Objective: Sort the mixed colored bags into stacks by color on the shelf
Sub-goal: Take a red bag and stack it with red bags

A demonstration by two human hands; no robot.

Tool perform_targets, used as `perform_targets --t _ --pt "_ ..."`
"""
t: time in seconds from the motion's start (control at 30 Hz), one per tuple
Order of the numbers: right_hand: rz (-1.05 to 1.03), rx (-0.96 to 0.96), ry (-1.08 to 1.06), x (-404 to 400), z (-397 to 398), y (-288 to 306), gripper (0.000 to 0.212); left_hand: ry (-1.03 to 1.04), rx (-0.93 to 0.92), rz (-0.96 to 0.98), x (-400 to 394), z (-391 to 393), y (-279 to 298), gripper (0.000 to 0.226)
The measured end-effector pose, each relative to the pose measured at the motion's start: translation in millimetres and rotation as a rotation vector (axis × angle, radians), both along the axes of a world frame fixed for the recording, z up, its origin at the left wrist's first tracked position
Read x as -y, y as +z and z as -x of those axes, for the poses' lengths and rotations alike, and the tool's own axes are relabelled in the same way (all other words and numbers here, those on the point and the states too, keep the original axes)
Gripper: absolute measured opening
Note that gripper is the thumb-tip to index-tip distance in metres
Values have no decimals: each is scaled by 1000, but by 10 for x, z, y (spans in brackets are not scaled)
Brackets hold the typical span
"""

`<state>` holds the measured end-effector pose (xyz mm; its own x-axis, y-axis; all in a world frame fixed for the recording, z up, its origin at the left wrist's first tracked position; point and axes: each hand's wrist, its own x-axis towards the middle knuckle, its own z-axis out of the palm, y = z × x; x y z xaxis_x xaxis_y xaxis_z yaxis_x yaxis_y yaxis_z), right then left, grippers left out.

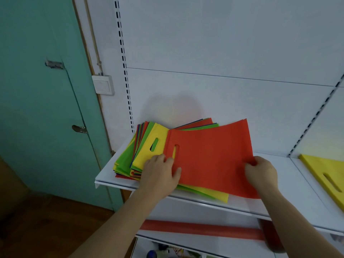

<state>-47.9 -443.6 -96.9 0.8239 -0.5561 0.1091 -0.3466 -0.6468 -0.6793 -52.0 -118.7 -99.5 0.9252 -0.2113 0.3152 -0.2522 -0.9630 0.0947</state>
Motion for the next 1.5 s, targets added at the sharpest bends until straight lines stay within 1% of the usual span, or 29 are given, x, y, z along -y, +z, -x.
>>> perform_targets --t 0.07,0.13,0.2,0.27,0.3,0.33,0.37,0.43,0.47,0.5,0.53,0.57,0.63,0.7,0.77,0.83,0.9,1.0,1.03,1.1,1.17,1.23,1.33,1.4,1.5 --pt "9 -29 55 66 -5 -15 6 12 -12 -18 9 -34 -20 47" --pt "55 7 97 117 -10 -45 10 32 -16 25 37 -99 2 42" --pt "78 126 116 147 10 -31 10 66 -4 98 58 -185 36 45" --pt "29 254 129 160 66 11 9 100 -25 205 78 -303 64 55" --pt "-2 305 134 162 103 36 13 121 -58 307 94 -363 83 59" --pt "-31 347 139 162 145 62 15 140 -114 455 116 -427 103 62" --pt "-56 385 143 161 181 91 18 163 -182 646 141 -496 125 62" --pt "-87 445 147 151 236 158 26 202 -291 1057 206 -598 179 51" --pt "-90 467 146 147 251 188 30 201 -278 1196 233 -637 198 40" --pt "-89 490 141 140 260 217 32 175 -214 1245 258 -666 218 31" --pt "-88 517 130 132 261 241 33 130 -139 1252 280 -677 248 27" --pt "-92 549 118 118 256 262 32 81 -70 1255 295 -671 288 29" --pt "-108 615 102 84 232 291 25 -25 47 1262 297 -640 403 36" --pt "-108 616 111 45 197 271 17 -88 115 1226 271 -587 481 38" --pt "-92 534 142 2 169 185 14 -122 55 1215 231 -556 471 28" --pt "-70 450 177 -24 168 60 16 -127 -30 1176 175 -530 397 17" --pt "-52 419 180 -23 185 1 18 -127 -51 1122 137 -499 343 18" --pt "-48 430 131 27 230 48 20 -141 -42 1106 136 -455 381 23" --pt "-52 447 100 50 265 84 23 -140 -29 1094 148 -444 404 24" --pt "-70 501 39 81 379 163 40 -140 1 1072 200 -432 452 25" --pt "-76 553 -1 107 555 213 53 -150 52 1068 291 -399 480 22" --pt "-77 590 -51 166 764 216 59 -162 112 1108 436 -338 468 19" --pt "-29 605 -154 330 1112 139 47 -168 148 1197 707 -219 364 27" --pt "41 578 -202 479 1361 41 40 -169 113 1205 922 -153 259 31" --pt "161 551 -220 741 1752 -88 40 -182 35 1189 1328 -16 144 29"
